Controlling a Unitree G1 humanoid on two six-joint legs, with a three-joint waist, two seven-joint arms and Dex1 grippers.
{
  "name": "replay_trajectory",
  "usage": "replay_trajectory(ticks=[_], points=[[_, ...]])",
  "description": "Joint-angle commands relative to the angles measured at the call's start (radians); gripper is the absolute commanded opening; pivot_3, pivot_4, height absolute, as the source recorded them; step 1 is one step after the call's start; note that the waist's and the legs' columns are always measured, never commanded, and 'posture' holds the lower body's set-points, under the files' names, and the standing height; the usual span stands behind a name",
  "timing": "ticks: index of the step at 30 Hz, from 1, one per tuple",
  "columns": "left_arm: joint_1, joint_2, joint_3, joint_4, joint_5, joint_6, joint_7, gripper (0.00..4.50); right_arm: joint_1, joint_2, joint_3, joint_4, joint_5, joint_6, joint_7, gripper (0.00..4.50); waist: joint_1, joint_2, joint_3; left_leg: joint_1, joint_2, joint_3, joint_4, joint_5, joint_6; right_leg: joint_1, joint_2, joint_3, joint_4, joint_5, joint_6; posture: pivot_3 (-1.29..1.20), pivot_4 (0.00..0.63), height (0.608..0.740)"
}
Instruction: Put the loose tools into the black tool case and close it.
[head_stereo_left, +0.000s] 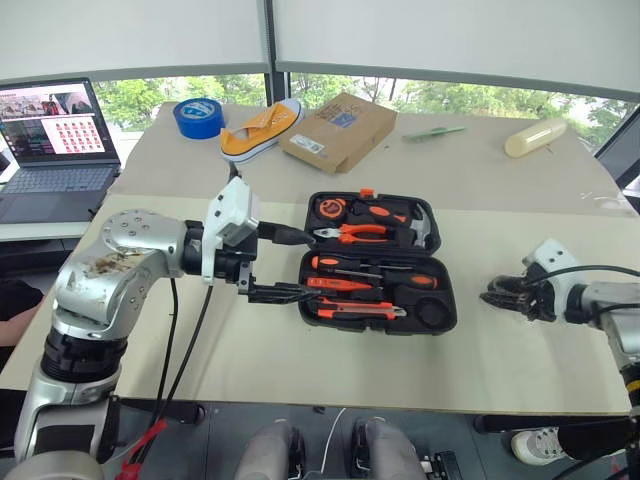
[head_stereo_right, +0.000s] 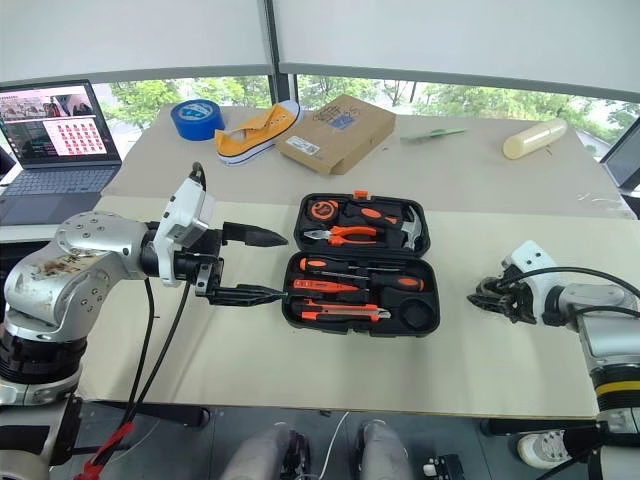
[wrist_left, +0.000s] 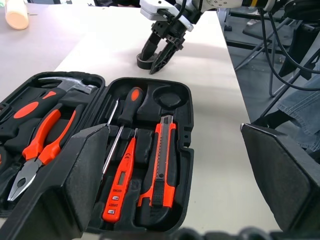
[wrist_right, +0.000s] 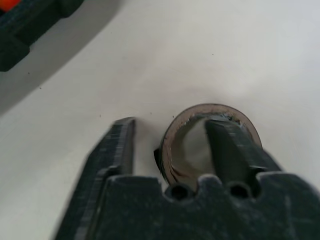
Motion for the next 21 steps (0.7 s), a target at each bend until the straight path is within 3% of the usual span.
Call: replay_trajectory(ticks=[1,3,6,11,15,21], points=[[-0.025,0.012,-0.002,0.001,-0.005,-0.030,0.007,4.50,0.003,0.001,-0.028,-0.011,0.003,-0.023,-0.004,0.63,0.000,0.000,0.000,0.000,0.000,0.000,0.000,0.000,0.000,0.000,0.000,0.000,0.000,0.000,0.000,0.00,0.150,0.731],[-0.022,0.016,-0.011,0.004,0.005,-0.044,0.003,4.50,0.020,-0.006,-0.050,-0.045,0.024,-0.014,0.010,0.05,0.000,0.000,0.000,0.000,0.000,0.000,0.000,0.000,0.000,0.000,0.000,0.000,0.000,0.000,0.000,0.00,0.150,0.731],[-0.018,0.021,-0.020,0.013,0.009,-0.057,-0.003,4.50,0.045,-0.020,-0.098,-0.134,0.084,0.043,0.037,0.05,0.000,0.001,0.000,0.000,0.000,0.000,0.000,0.000,0.000,0.000,0.000,0.000,0.000,0.000,0.000,0.00,0.150,0.731],[-0.014,0.031,-0.051,0.037,0.017,-0.084,-0.024,4.50,0.125,-0.037,-0.180,-0.476,0.318,0.227,0.147,0.05,-0.001,0.005,0.002,0.000,0.000,0.000,-0.001,0.000,0.000,-0.001,0.000,0.000,0.000,0.000,0.000,0.00,0.150,0.731],[-0.017,0.021,-0.087,0.051,0.040,-0.123,-0.032,4.50,0.181,-0.035,-0.115,-0.672,0.315,0.237,0.122,0.05,0.003,0.005,0.003,0.000,0.000,0.000,-0.001,0.000,0.000,0.000,0.000,0.000,0.000,0.000,0.000,0.00,0.150,0.731],[-0.041,0.014,-0.108,0.081,0.049,-0.144,-0.041,4.50,0.205,-0.008,0.010,-0.727,0.209,0.214,0.035,0.05,0.006,0.005,0.003,-0.001,0.000,0.000,-0.001,0.000,0.000,-0.001,-0.001,0.000,0.000,0.000,0.000,0.00,0.150,0.731]])
